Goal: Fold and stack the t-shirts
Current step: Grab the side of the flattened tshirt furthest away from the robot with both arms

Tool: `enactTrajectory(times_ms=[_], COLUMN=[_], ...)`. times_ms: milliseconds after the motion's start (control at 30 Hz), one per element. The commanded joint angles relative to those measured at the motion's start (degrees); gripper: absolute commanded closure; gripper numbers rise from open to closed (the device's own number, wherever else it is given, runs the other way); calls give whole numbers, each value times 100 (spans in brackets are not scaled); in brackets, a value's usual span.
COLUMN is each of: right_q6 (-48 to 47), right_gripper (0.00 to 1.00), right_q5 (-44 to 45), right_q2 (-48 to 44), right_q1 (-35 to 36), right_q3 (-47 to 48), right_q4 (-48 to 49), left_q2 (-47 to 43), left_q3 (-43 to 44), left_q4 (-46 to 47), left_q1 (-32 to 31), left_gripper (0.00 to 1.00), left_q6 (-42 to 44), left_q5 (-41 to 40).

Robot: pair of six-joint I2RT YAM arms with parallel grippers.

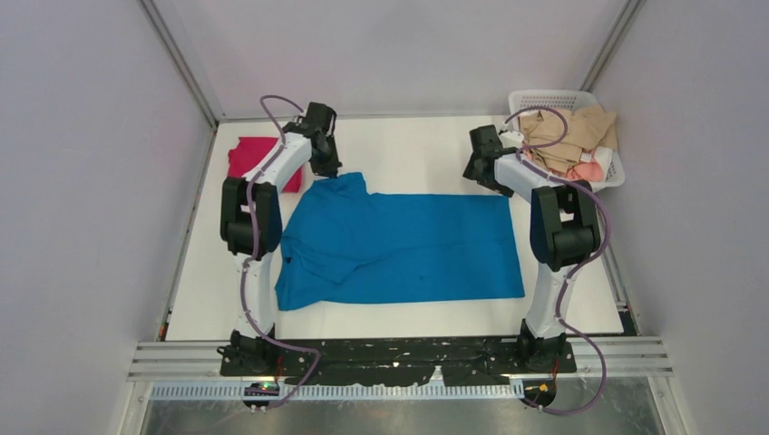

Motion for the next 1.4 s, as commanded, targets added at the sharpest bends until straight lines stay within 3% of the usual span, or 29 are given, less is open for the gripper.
enactTrajectory(times_ms=[0,433,667,900,1067,1267,1367], right_q6=[258,864,972,998,909,780,668], right_gripper=[2,26,27,36,63,76,90], right_q5=[494,501,394,582,614,729,711], right_q2=[348,906,835,759,974,1181,1236], right_q1=[-90,-204,-204,-208,-224,-215,-214], right_q3=[572,1189,1016,911,1260,1599,1698], right_q4=[-488,-1843,-2038,-1972,-1984,-2024,-1931], left_q2=[-252,-718,-821,-937,-1086,-1199,-1250], left_q3=[-161,-828,-952,-1110,-1293,-1381,-1402], left_q4=[288,634,669,703,752,807,892], left_q1=[-16,-42,-51,-90,-116,-138,-147], left_gripper=[100,100,100,100,100,100,100], left_q6=[-3,-47,-49,15,73,137,158], left_q5=[135,455,522,528,437,345,320])
